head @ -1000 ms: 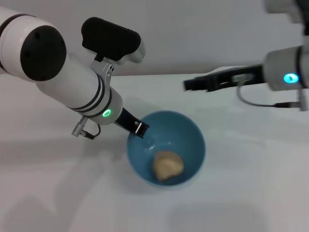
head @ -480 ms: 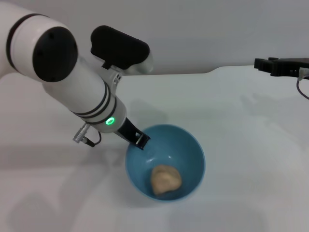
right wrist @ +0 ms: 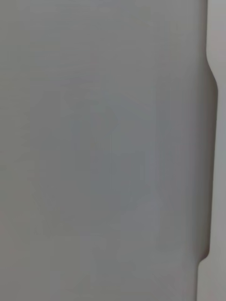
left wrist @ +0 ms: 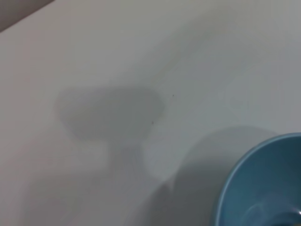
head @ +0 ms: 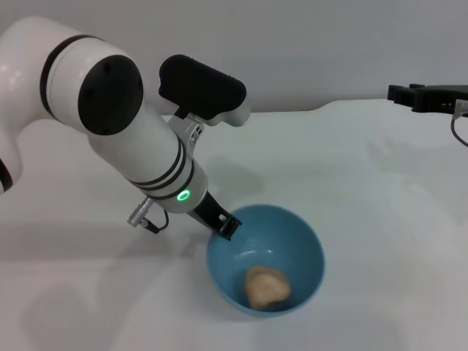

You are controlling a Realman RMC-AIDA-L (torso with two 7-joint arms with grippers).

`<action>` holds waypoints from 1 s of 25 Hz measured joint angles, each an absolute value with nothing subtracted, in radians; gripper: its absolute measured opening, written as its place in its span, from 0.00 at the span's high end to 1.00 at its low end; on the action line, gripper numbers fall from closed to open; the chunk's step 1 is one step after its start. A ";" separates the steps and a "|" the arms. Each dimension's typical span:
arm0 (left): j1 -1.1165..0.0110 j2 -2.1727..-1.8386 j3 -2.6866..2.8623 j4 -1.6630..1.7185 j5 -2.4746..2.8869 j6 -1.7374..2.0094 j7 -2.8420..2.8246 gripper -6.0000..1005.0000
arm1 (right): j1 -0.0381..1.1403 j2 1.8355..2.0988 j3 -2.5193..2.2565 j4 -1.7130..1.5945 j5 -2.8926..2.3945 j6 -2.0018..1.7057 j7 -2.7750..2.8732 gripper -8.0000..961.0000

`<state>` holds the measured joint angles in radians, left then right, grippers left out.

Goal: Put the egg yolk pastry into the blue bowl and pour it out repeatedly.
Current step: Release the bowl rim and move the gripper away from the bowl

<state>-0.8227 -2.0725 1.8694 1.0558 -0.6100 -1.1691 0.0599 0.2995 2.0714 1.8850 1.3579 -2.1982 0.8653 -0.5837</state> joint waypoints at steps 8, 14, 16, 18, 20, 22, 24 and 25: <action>-0.822 -2.071 1.863 1.053 -0.613 -1.147 0.045 0.87 | 0.299 2.071 1.885 1.358 -2.198 0.858 -0.584 0.65; -0.816 -2.068 1.860 1.073 -0.613 -1.123 0.043 0.75 | 0.294 2.070 1.891 1.357 -2.198 0.857 -0.585 0.65; -0.807 -2.066 1.850 1.087 -0.612 -1.111 0.044 0.70 | 0.291 2.069 1.892 1.357 -2.198 0.853 -0.585 0.65; -0.791 -2.064 1.833 1.106 -0.608 -1.088 0.050 0.66 | 0.286 2.070 1.895 1.356 -2.198 0.844 -0.584 0.65; -0.765 -2.061 1.806 1.132 -0.606 -1.050 0.069 0.61 | 0.281 2.071 1.896 1.353 -2.196 0.838 -0.584 0.65; -0.701 -2.060 1.762 1.190 -0.610 -0.971 0.117 0.52 | 0.282 2.070 1.905 1.328 -2.189 0.838 -0.571 0.65; -0.664 -2.060 1.752 1.221 -0.613 -0.923 0.135 0.38 | 0.288 2.069 1.912 1.313 -2.188 0.844 -0.564 0.65; -0.635 -2.060 1.748 1.244 -0.615 -0.879 0.146 0.38 | 0.294 2.067 1.923 1.299 -2.188 0.850 -0.559 0.65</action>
